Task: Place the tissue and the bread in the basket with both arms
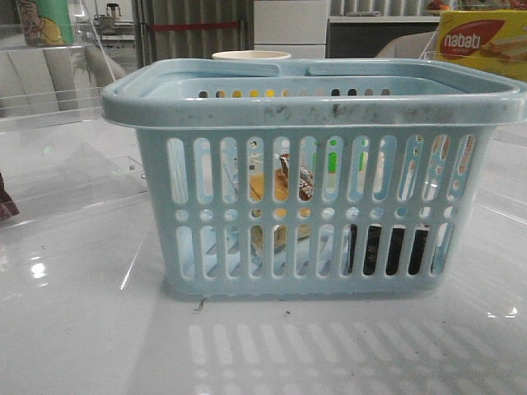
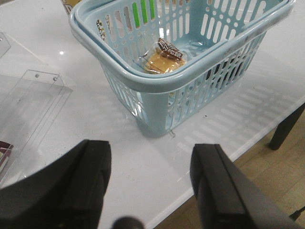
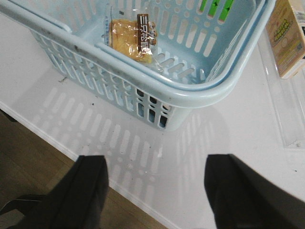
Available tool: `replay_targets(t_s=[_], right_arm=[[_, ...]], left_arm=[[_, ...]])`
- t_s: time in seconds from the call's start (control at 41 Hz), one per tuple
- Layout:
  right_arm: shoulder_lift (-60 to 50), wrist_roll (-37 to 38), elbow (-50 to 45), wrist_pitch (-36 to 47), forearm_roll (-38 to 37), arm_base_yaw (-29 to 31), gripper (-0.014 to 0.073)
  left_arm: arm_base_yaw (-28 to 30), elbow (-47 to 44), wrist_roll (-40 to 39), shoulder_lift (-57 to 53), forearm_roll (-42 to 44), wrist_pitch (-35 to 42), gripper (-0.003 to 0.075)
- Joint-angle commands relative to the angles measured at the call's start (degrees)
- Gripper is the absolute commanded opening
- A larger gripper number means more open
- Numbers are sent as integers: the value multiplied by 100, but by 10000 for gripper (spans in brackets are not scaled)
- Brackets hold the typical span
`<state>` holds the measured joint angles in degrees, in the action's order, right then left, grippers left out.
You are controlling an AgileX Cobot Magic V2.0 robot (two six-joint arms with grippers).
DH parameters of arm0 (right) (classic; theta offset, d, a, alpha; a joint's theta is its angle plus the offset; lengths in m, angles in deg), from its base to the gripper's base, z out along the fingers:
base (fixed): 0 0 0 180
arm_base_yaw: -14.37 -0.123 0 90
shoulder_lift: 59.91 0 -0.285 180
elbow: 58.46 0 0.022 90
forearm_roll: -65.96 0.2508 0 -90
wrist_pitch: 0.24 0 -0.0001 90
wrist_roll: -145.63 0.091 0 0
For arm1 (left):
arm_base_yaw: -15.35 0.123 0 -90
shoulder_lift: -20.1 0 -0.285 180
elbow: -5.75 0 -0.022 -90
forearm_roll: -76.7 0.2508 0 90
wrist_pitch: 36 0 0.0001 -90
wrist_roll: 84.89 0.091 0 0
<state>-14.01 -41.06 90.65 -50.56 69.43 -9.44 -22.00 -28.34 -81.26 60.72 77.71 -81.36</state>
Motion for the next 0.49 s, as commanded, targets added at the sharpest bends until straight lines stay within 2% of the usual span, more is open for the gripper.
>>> replay_targets(t_s=[0.0, 0.244, 0.366, 0.464], right_arm=[[6, -20, 153, 325, -37, 5, 540], [6, -20, 153, 171, -54, 5, 535], [6, -25, 153, 107, -127, 5, 435], [6, -25, 153, 101, -137, 5, 303]], left_arm=[[-41, 101, -79, -45, 28, 503, 434], [-41, 101, -79, -24, 28, 503, 434], [-41, 101, -79, -24, 28, 503, 434], [-41, 101, -79, -24, 33, 503, 434]])
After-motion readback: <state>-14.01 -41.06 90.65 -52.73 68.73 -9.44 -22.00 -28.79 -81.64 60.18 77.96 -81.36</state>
